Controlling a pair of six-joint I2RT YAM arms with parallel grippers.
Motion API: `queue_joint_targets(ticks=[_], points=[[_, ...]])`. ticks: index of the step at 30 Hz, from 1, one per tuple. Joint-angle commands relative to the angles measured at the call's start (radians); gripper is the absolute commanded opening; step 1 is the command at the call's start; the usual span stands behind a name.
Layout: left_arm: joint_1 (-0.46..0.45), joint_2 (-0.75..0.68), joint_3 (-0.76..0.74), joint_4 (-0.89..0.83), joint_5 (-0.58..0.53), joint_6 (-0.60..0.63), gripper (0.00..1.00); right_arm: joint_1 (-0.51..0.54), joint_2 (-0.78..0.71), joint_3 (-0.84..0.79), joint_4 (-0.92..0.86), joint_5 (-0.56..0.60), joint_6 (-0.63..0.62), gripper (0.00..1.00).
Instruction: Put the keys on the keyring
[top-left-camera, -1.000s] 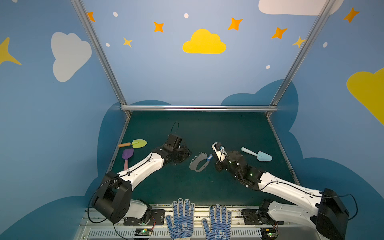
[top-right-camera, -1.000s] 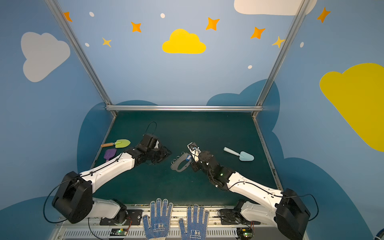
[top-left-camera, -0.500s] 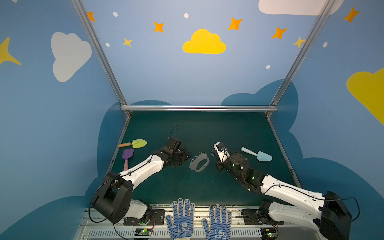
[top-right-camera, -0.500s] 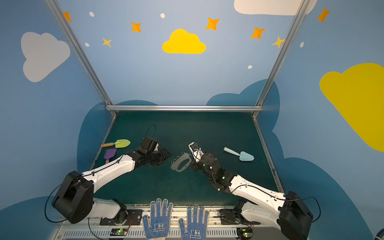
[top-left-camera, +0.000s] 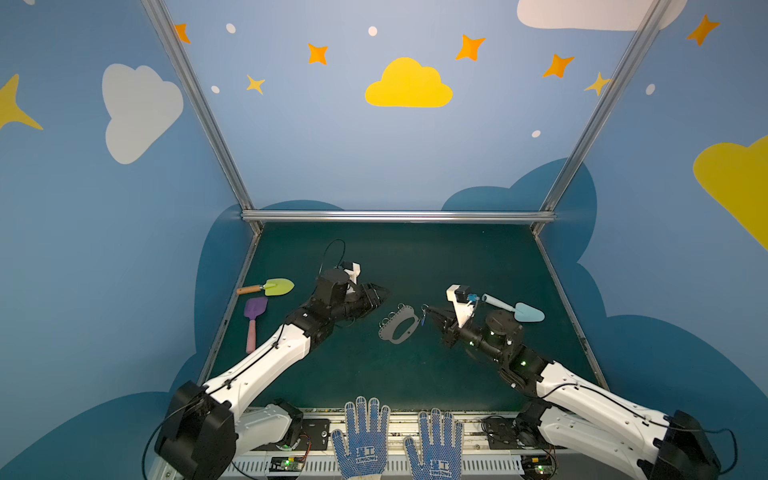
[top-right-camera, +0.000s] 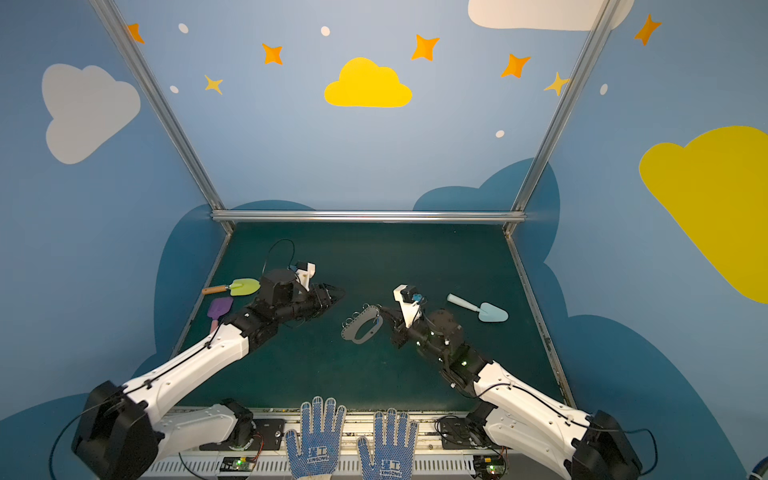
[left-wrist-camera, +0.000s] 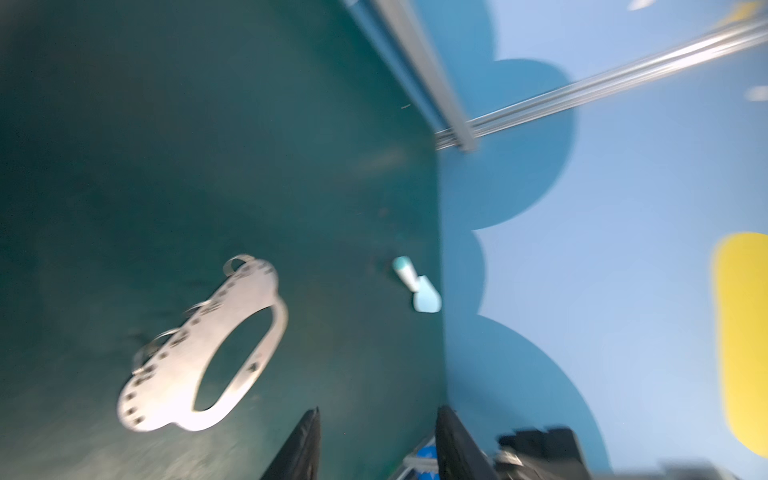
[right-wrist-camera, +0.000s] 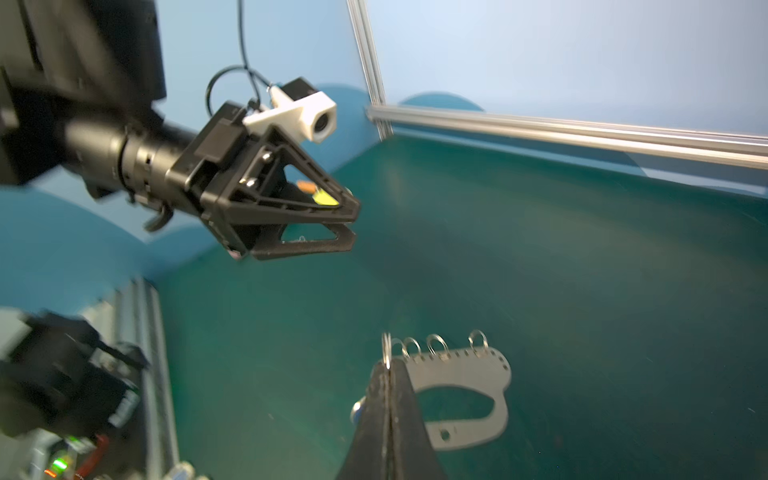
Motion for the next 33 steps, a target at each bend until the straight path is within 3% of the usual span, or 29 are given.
queue_joint_targets(ticks=[1,4,10,21,33], points=[[0.003,-0.045,0.018,0.090,0.075,0.063,0.50,-0.064,-0.016,-0.002,0.139,-0.231,0.193,0.00],[0.002,-0.051,0.036,0.118,0.140,0.086,0.56,-0.091,-0.006,0.018,0.181,-0.315,0.263,0.00],[-0.018,-0.039,0.062,0.164,0.224,0.107,0.53,-0.112,0.021,0.037,0.271,-0.404,0.369,0.00],[-0.110,-0.021,0.141,0.129,0.289,0.193,0.42,-0.130,0.078,0.033,0.446,-0.447,0.511,0.00],[-0.151,-0.002,0.175,0.092,0.282,0.234,0.38,-0.135,0.078,0.031,0.480,-0.454,0.546,0.00]])
